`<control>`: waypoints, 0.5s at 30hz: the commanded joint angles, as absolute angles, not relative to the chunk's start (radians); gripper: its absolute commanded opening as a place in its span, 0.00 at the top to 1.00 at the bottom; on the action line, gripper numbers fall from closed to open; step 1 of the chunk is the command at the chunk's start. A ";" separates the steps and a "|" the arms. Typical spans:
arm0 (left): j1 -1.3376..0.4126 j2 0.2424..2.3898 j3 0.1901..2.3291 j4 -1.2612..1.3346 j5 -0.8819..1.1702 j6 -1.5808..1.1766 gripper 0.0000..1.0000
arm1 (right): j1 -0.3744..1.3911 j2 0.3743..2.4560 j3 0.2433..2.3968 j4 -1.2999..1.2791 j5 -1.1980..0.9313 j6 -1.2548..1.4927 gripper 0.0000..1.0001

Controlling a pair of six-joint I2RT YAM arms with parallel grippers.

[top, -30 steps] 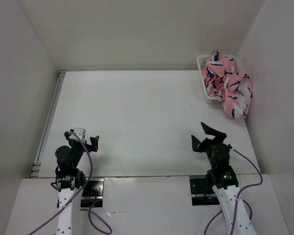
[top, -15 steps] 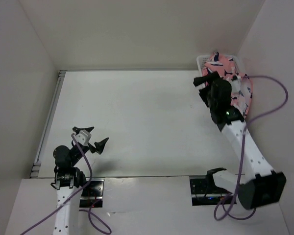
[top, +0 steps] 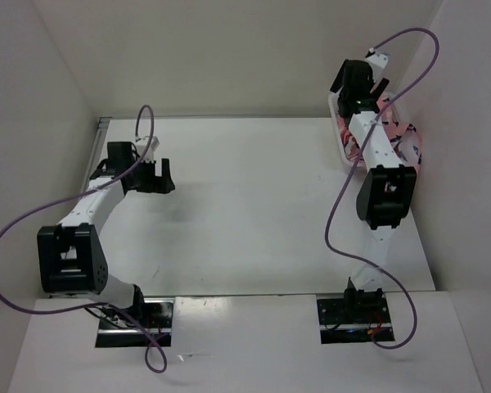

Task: Fold and stack the shorts
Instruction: Grab the shorts from the pile

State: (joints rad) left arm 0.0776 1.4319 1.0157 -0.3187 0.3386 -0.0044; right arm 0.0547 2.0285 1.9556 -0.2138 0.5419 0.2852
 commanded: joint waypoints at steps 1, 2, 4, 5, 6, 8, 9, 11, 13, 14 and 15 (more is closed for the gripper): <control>0.028 1.459 1.046 -0.506 0.296 0.000 0.01 | -0.020 2.190 2.120 -0.344 0.497 0.239 0.02; 0.014 1.459 1.046 -0.497 0.296 0.000 0.01 | -0.034 2.206 2.120 -0.324 0.417 0.239 0.02; -0.008 1.494 1.078 -0.511 0.296 0.000 0.01 | -0.075 2.229 2.106 -0.302 0.327 0.250 0.02; -0.017 1.503 1.078 -0.523 0.308 0.000 0.01 | -0.084 2.244 2.106 -0.302 0.292 0.259 0.02; -0.017 1.514 1.088 -0.523 0.308 0.000 0.01 | -0.095 2.244 2.094 -0.302 0.234 0.259 0.00; -0.026 1.523 1.088 -0.523 0.308 0.000 0.01 | -0.095 2.255 2.094 -0.290 0.190 0.259 0.00; -0.026 1.532 1.088 -0.523 0.308 0.000 0.01 | -0.095 2.266 2.085 -0.290 0.163 0.273 0.00; -0.037 1.532 1.088 -0.523 0.285 0.000 0.01 | -0.095 2.275 2.085 -0.290 0.144 0.282 0.00; -0.061 1.532 1.078 -0.514 0.243 0.000 0.01 | -0.086 2.295 2.075 -0.290 0.144 0.282 0.03; -0.072 1.532 1.078 -0.514 0.233 0.000 0.01 | -0.086 2.310 2.075 -0.299 0.144 0.282 0.05; -0.072 1.532 1.078 -0.514 0.233 0.000 0.01 | -0.086 2.310 2.075 -0.299 0.144 0.293 0.07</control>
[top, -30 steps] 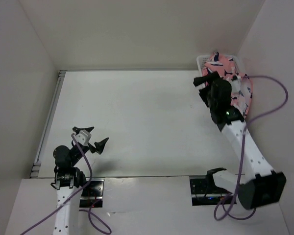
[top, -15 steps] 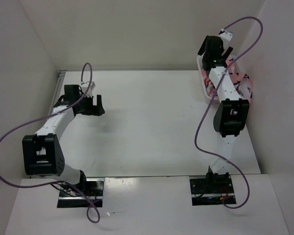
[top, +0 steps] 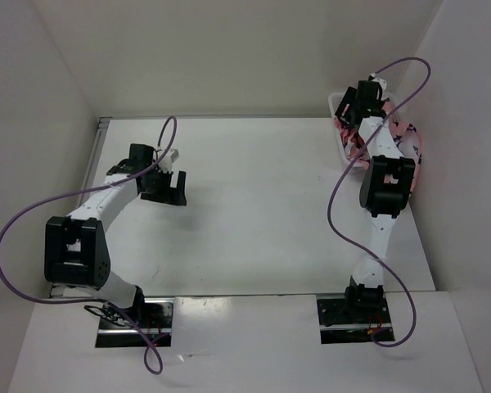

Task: Fold and stack the shorts
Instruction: Grab the shorts from the pile

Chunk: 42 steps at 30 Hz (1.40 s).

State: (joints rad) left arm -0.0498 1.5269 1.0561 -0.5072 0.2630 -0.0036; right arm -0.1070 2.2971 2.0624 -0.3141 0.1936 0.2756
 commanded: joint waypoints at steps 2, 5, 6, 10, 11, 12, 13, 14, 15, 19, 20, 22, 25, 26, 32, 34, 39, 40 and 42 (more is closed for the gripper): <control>-0.072 1.532 1.078 -0.514 0.233 0.000 0.01 | -0.086 2.324 2.091 -0.324 0.089 0.305 0.22; -0.072 1.532 1.078 -0.505 0.223 0.000 0.01 | -0.086 2.333 2.103 -0.365 0.066 0.333 0.20; -0.072 1.523 1.078 -0.505 0.222 0.000 0.01 | -0.086 2.323 2.103 -0.374 0.057 0.333 0.19; -0.072 1.513 1.066 -0.505 0.222 0.000 0.01 | -0.086 2.280 2.051 -0.388 0.044 0.344 0.17; -0.072 1.513 1.057 -0.505 0.222 0.000 0.01 | -0.086 2.270 2.037 -0.373 0.044 0.344 0.17; -0.072 1.513 1.057 -0.505 0.222 0.000 0.01 | -0.086 2.261 2.037 -0.362 0.054 0.344 0.17; -0.072 1.513 1.048 -0.505 0.222 0.000 0.01 | -0.086 2.261 2.026 -0.362 0.063 0.344 0.19; -0.072 1.513 1.048 -0.505 0.222 0.000 0.01 | -0.086 2.261 2.026 -0.362 0.080 0.344 0.26; -0.072 1.513 1.048 -0.505 0.222 0.000 0.01 | -0.086 2.261 2.026 -0.362 0.080 0.344 0.33; -0.072 1.503 1.048 -0.505 0.232 0.000 0.01 | -0.097 2.263 2.060 -0.371 0.080 0.354 0.74; -0.072 1.494 1.048 -0.505 0.232 0.000 0.01 | -0.106 2.254 2.060 -0.371 0.080 0.354 0.79; -0.072 1.494 1.048 -0.505 0.232 0.000 0.01 | -0.106 2.220 2.069 -0.353 0.089 0.354 0.79; -0.072 1.485 1.039 -0.505 0.232 0.000 0.01 | -0.106 2.187 2.069 -0.325 0.089 0.354 0.71; -0.072 1.476 1.039 -0.494 0.232 0.000 0.01 | -0.106 2.187 2.069 -0.325 0.074 0.354 0.71; -0.072 1.466 1.019 -0.494 0.232 0.000 0.01 | -0.115 2.168 2.069 -0.325 0.051 0.345 1.00; -0.072 1.457 1.019 -0.494 0.222 0.000 0.01 | -0.115 2.129 2.100 -0.325 0.051 0.333 1.00; -0.072 1.437 1.019 -0.431 0.202 0.000 0.01 | -0.069 2.056 2.296 -0.365 0.075 0.302 1.00; -0.072 1.437 1.032 -0.431 0.202 0.000 0.01 | -0.046 2.025 2.363 -0.365 0.075 0.302 1.00; -0.072 1.437 1.061 -0.407 0.202 0.000 0.01 | -0.014 1.994 2.419 -0.353 0.046 0.302 1.00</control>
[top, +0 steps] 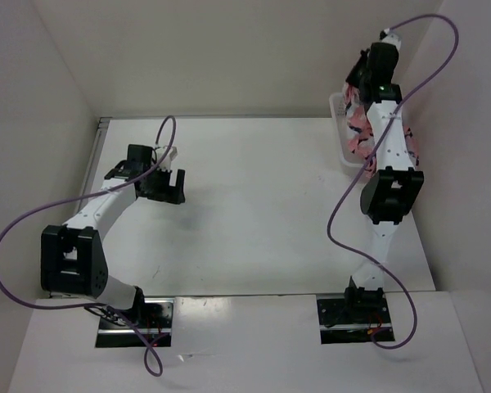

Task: Fold and stack the shorts
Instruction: Grab the shorts from the pile, then move the shorts to the center of the board

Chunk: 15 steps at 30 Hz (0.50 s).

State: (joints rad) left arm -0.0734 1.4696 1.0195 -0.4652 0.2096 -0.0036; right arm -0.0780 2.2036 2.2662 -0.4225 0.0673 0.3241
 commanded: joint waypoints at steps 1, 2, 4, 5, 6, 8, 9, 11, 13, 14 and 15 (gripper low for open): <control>-0.072 1.437 1.095 -0.407 0.213 0.000 0.01 | 0.023 1.967 2.474 -0.342 0.007 0.302 1.00; -0.072 1.437 1.112 -0.394 0.213 0.000 0.01 | 0.043 1.956 2.502 -0.342 -0.020 0.311 1.00; -0.072 1.437 1.152 -0.379 0.236 0.000 0.01 | 0.109 1.913 2.540 -0.327 -0.109 0.324 1.00; -0.063 1.437 1.163 -0.365 0.236 0.000 0.01 | 0.132 1.899 2.549 -0.316 -0.142 0.324 1.00; -0.052 1.437 1.172 -0.365 0.236 0.000 0.01 | 0.155 1.884 2.549 -0.316 -0.184 0.333 1.00; -0.034 1.447 1.190 -0.335 0.249 0.000 0.01 | 0.225 1.830 2.549 -0.287 -0.291 0.333 1.00; -0.022 1.447 1.203 -0.325 0.249 0.000 0.01 | 0.250 1.810 2.522 -0.287 -0.320 0.333 1.00; -0.009 1.447 1.203 -0.290 0.227 0.000 0.01 | 0.307 1.740 2.475 -0.275 -0.367 0.311 1.00; 0.002 1.447 1.203 -0.247 0.181 0.000 0.01 | 0.328 1.683 2.338 -0.264 -0.367 0.293 1.00; 0.012 1.437 1.203 -0.235 0.166 0.000 0.01 | 0.328 1.614 2.271 -0.237 -0.351 0.284 1.00; 0.026 1.427 1.194 -0.224 0.154 0.000 0.01 | 0.328 1.576 2.112 -0.227 -0.351 0.275 1.00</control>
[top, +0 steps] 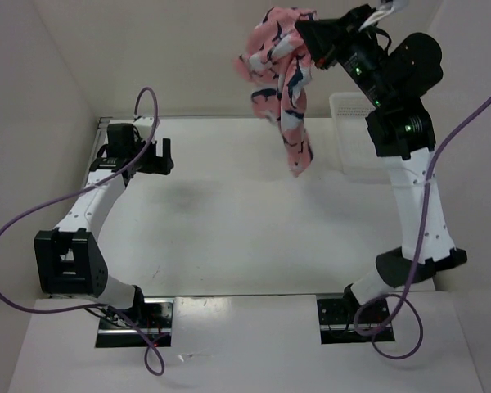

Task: Fold and stack the shorts
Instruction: Move the shorts to the center of the board

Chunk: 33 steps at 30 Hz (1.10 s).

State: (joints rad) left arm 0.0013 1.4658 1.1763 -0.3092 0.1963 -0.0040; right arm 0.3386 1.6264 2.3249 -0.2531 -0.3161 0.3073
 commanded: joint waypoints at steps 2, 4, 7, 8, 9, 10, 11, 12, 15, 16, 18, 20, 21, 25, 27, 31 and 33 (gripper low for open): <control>0.038 1.411 1.183 -0.215 0.143 0.000 0.01 | 0.328 1.457 1.832 -0.213 -0.321 0.261 0.95; 0.049 1.382 1.161 -0.239 0.143 0.000 0.01 | 0.328 1.376 1.636 -0.204 -0.287 0.261 0.77; 0.058 1.342 1.115 -0.287 0.134 0.000 0.01 | 0.328 1.266 1.308 -0.267 -0.209 0.252 0.31; 0.058 1.342 1.092 -0.301 0.133 0.000 0.01 | 0.328 1.229 1.193 -0.296 -0.181 0.252 0.24; 0.058 1.330 1.083 -0.331 0.133 0.000 0.01 | 0.328 1.209 1.148 -0.296 -0.163 0.261 0.22; 0.058 1.330 1.083 -0.342 0.147 0.000 0.01 | 0.315 1.189 1.076 -0.296 -0.153 0.271 0.20; 0.058 1.330 1.074 -0.353 0.167 0.000 0.01 | 0.305 1.169 1.046 -0.284 -0.153 0.291 0.18; 0.058 1.339 1.074 -0.371 0.181 0.000 0.01 | 0.293 1.140 1.028 -0.246 -0.144 0.305 0.18; 0.048 1.396 1.087 -0.400 0.192 0.000 0.01 | 0.259 1.185 1.032 -0.206 -0.115 0.337 0.18; 0.048 1.414 1.097 -0.400 0.202 0.000 0.01 | 0.259 1.222 1.069 -0.206 -0.103 0.347 0.18; 0.048 1.475 1.124 -0.413 0.202 0.000 0.01 | 0.259 1.311 1.120 -0.187 -0.080 0.359 0.19; 0.048 1.556 1.181 -0.437 0.193 0.000 0.01 | 0.259 1.474 1.227 -0.178 -0.080 0.370 0.19; 0.038 1.589 1.212 -0.448 0.193 0.000 0.01 | 0.259 1.583 1.265 -0.178 -0.071 0.370 0.21; 0.038 1.716 1.357 -0.468 0.216 0.000 0.01 | 0.259 1.849 1.539 -0.182 -0.084 0.400 0.23; 0.038 1.785 1.406 -0.482 0.239 0.000 0.01 | 0.259 1.951 1.636 -0.221 -0.112 0.410 0.25; 0.049 1.862 1.437 -0.471 0.285 0.000 0.01 | 0.259 2.134 1.813 -0.336 -0.173 0.419 0.25; 0.049 1.882 1.437 -0.462 0.305 0.000 0.01 | 0.270 2.175 1.813 -0.336 -0.207 0.390 0.25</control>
